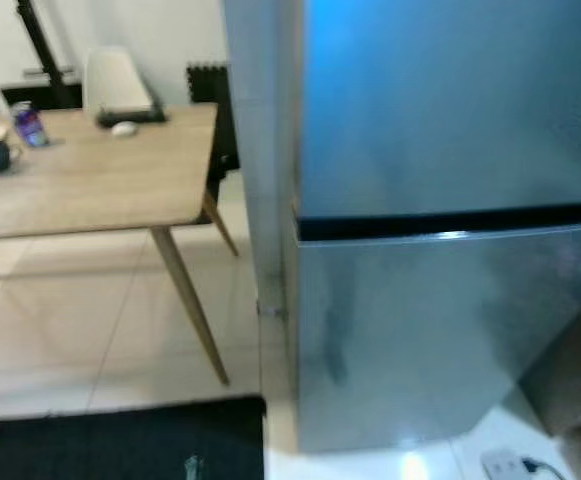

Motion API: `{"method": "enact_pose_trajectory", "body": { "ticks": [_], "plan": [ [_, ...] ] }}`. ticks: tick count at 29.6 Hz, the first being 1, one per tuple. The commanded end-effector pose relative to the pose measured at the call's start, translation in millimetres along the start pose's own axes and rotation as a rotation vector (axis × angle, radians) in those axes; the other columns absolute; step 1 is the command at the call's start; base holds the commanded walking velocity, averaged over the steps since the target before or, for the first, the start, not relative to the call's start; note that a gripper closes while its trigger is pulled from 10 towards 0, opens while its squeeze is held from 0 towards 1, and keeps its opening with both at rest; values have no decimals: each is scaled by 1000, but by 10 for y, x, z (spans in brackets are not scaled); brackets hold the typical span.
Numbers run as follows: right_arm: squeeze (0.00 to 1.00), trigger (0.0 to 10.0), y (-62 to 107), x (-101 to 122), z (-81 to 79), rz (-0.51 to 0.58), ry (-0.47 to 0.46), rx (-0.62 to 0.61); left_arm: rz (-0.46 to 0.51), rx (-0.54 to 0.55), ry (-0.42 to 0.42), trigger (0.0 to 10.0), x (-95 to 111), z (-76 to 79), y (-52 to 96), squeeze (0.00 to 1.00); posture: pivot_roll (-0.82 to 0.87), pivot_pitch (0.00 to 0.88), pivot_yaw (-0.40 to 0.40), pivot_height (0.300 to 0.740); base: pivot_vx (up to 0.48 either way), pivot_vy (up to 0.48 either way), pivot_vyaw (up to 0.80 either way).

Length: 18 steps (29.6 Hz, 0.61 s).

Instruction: Restocking fridge

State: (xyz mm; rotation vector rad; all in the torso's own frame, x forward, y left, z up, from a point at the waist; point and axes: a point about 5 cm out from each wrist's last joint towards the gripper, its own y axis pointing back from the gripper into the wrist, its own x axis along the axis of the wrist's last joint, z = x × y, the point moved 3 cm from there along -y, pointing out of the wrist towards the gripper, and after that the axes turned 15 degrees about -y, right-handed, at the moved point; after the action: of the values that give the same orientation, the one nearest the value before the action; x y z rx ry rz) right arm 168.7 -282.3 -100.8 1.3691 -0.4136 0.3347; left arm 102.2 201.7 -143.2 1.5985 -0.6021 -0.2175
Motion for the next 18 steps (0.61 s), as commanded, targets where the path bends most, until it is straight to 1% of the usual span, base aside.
{"method": "enact_pose_trajectory", "body": {
  "ticks": [1, 2, 6, 7, 8, 9, 10, 11, 13, 15, 16, 17, 18],
  "plan": [
    [0, 10000, -7, 92, -32, 40, -2, 10, 193, -6, 3, 10000, 559, -17, 2, 0, -90, 0, -31, 740, 0, 0, 0],
    [0, 10000, -7, 164, -19, 62, 8, 12, 193, -6, 3, 10000, 559, -17, 2, 0, -90, 0, -31, 740, 0, 0, 0],
    [0, 10000, 25, 676, -12, 226, 43, 61, 193, -8, 2, 10000, 557, -13, 2, 0, -90, 0, -31, 740, 0, 0, 0],
    [0, 10000, 25, 676, -12, 226, 43, 61, 193, -8, 2, 10000, 557, -13, 2, 0, -90, 0, -31, 740, 0, 0, 0],
    [0, 10000, 34, 747, -12, 248, 46, 68, 192, -9, 2, 10000, 556, -12, 1, 0, -90, 0, -31, 740, 0, 0, 0],
    [0, 10000, 34, 747, -12, 248, 46, 68, 192, -9, 2, 10000, 556, -12, 1, 0, -90, 0, -31, 740, 0, 0, 0],
    [0, 10000, 88, 1054, -26, 343, 62, 108, 192, -11, 2, 10000, 554, -8, 1, 0, -92, 0, -35, 740, 0, 0, 0],
    [0, 10000, 109, 1143, -36, 370, 69, 123, 192, -11, 2, 10000, 553, -7, 1, 0, -92, 0, -35, 740, 0, 0, 0],
    [0, 10000, 177, 1361, -150, 431, 120, 232, 192, -10, 3, 10000, 552, -8, 1, 0, -91, 0, -35, 740, 0, 0, 0],
    [0, 10000, 232, 1474, -244, 447, 188, 331, 192, -9, 4, 10000, 552, -9, 1, 0, -91, 0, -35, 740, 0, 0, 0],
    [0, 10000, 232, 1474, -244, 447, 188, 331, 192, -9, 4, 10000, 552, -9, 1, 0, -91, 0, -35, 740, 0, 0, 0],
    [0, 10000, 271, 1527, -273, 452, 216, 390, 193, -9, 5, 10000, 553, -8, 1, 0, -91, 0, -35, 740, 0, 0, 0],
    [0, 10000, 271, 1527, -273, 452, 216, 390, 193, -9, 5, 10000, 553, -8, 1, 0, -91, 0, -35, 740, 0, 0, 0]
  ]
}}
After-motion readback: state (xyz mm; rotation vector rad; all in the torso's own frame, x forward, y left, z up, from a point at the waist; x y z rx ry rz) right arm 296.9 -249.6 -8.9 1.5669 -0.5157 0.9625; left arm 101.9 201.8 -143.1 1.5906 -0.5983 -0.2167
